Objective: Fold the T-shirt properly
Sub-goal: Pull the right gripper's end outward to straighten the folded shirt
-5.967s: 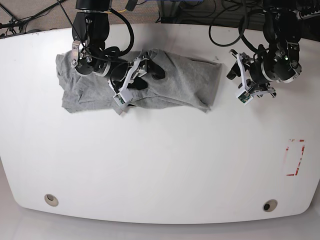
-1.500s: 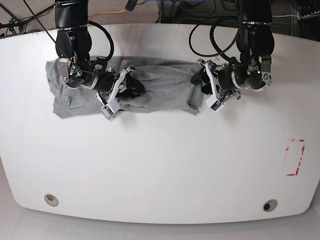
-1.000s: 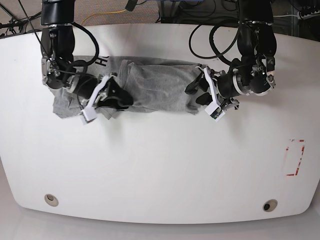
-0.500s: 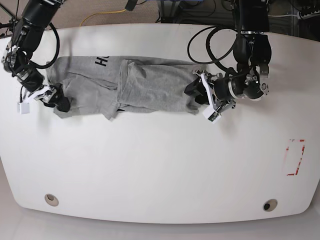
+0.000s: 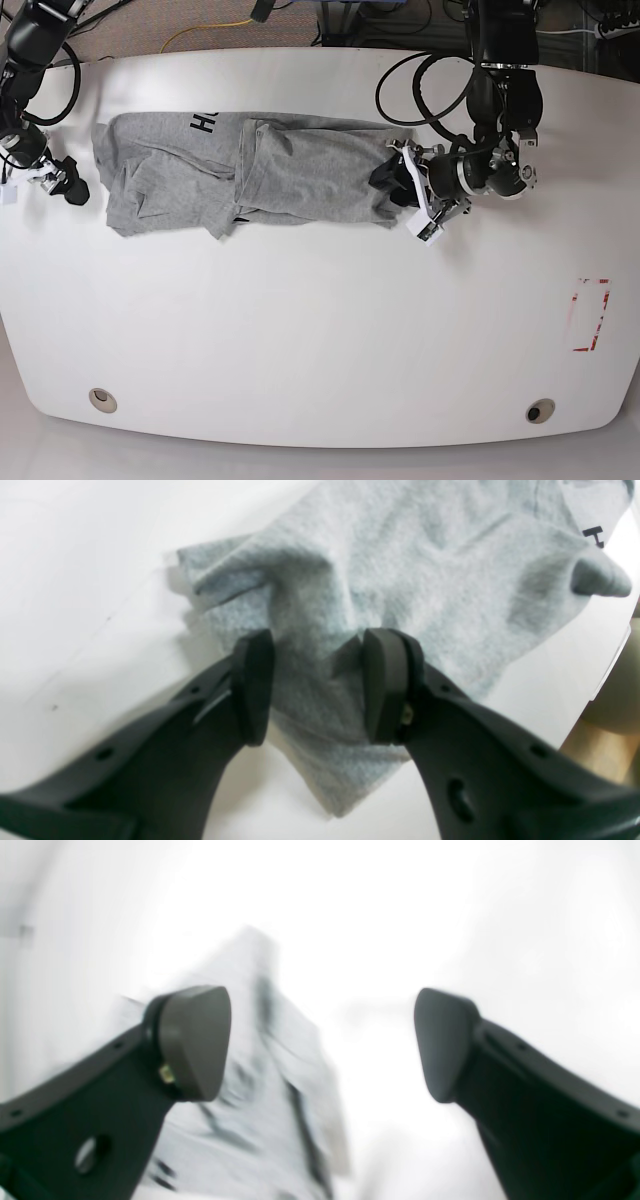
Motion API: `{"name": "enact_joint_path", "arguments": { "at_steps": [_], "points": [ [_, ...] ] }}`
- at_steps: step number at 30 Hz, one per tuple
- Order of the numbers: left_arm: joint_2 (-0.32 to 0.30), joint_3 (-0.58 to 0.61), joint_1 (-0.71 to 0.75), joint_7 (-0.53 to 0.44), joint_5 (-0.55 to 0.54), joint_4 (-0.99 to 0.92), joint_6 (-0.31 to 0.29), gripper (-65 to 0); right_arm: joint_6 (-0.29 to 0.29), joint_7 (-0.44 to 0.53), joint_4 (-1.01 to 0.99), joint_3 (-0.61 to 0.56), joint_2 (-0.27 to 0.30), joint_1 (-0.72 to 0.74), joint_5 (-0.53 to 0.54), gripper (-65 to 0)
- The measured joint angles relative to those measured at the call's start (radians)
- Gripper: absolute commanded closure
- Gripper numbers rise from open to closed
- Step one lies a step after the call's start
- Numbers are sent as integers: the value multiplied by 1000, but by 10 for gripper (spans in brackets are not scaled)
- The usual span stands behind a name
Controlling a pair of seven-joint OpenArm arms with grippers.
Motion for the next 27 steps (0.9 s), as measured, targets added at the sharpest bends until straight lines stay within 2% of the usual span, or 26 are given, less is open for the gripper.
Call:
{"name": "enact_joint_path", "arguments": {
  "at_steps": [2,7,11,20,22,23,26,27],
  "points": [
    [-1,0,0,0,0,0,0,-261,4,-1,-10,0,-6,-3,-35,-547],
    [-1,0,0,0,0,0,0,-261,59,11,-6,4,-37,5,-67,-547],
    [-1,-1,0,0,0,0,0,-261,79,13,16,5,-91,8,-58,-545],
    [0,-5,0,0,0,0,0,-261,75,-89,209,-2,-253,-2,-64,-541],
    [-1,-5,0,0,0,0,0,-261,76,-108,233,-2,-277,-2,-64,-495],
    [-1,-5,0,0,0,0,0,-261,75,-111,235,-2,-280,-2,-65,-452],
    [-1,-5,0,0,0,0,0,-261,68,-125,235,-1,-281,-3,-81,-247],
    [-1,-4,0,0,0,0,0,-261,66,-128,235,-1,-280,-5,-89,-155]
  ]
}}
